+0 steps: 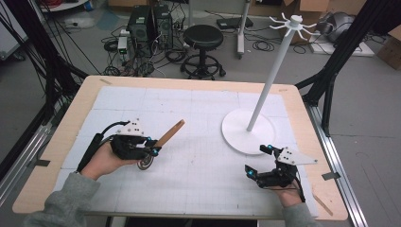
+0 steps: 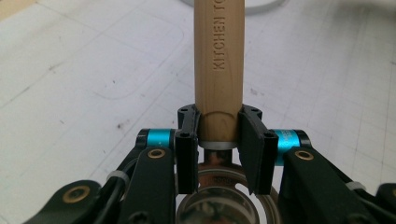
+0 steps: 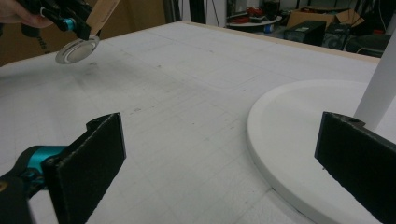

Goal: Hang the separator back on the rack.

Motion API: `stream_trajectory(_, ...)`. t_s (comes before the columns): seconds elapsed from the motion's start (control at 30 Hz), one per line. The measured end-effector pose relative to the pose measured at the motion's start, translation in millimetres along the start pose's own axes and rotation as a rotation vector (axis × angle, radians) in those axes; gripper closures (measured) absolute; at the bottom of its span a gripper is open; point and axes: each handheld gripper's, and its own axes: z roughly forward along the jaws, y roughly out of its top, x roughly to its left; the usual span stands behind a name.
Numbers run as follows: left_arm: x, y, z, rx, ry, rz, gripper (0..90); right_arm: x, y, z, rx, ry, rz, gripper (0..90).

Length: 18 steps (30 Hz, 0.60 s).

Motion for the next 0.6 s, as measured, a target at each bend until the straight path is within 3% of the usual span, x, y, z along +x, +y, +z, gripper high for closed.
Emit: stream_trajectory(0.6, -8.6, 18.2, 5.1, -0.109, 0.033, -0.032, 69.2, -0.4, 0.0, -0.2, -0.001, 0.003, 0.000, 1.0)
